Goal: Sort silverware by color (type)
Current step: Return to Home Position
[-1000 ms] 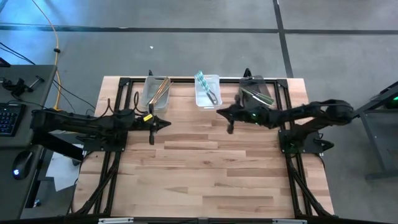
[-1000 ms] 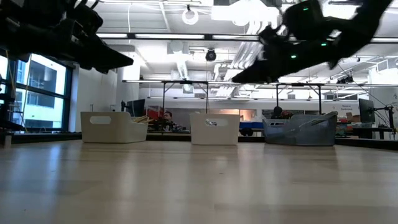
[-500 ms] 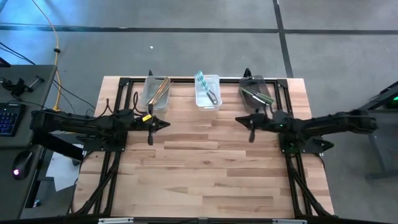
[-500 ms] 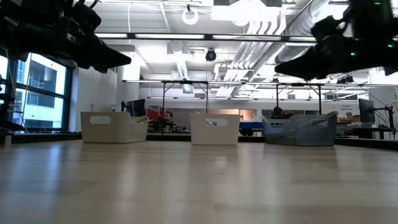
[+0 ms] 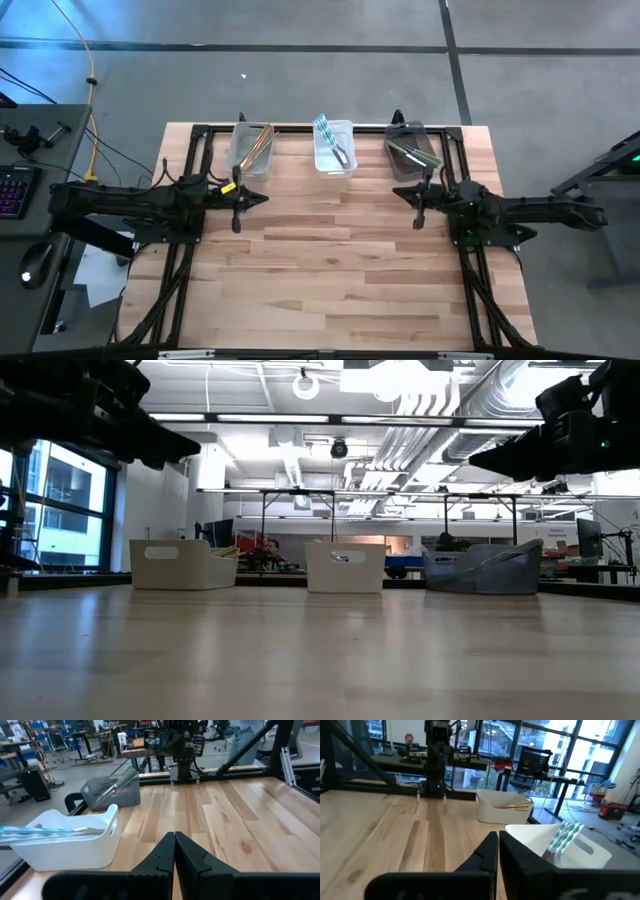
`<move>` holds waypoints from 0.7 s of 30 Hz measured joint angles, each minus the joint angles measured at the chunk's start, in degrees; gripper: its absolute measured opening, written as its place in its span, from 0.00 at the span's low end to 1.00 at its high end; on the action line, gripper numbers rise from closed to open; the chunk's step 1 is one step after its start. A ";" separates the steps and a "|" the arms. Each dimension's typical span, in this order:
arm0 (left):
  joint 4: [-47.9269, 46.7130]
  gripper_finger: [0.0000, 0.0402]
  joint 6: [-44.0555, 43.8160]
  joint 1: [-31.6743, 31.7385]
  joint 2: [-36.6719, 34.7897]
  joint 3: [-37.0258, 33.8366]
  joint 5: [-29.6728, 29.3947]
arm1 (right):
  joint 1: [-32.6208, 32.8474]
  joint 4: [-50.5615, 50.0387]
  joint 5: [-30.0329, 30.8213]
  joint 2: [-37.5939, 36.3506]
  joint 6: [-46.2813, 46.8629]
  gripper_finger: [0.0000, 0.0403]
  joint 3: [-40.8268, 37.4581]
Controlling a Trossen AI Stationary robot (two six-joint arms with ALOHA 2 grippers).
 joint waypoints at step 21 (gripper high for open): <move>-7.73 0.00 -0.67 0.04 -22.72 -8.28 -0.09 | -2.67 -20.20 -0.75 -22.12 2.07 0.00 -0.04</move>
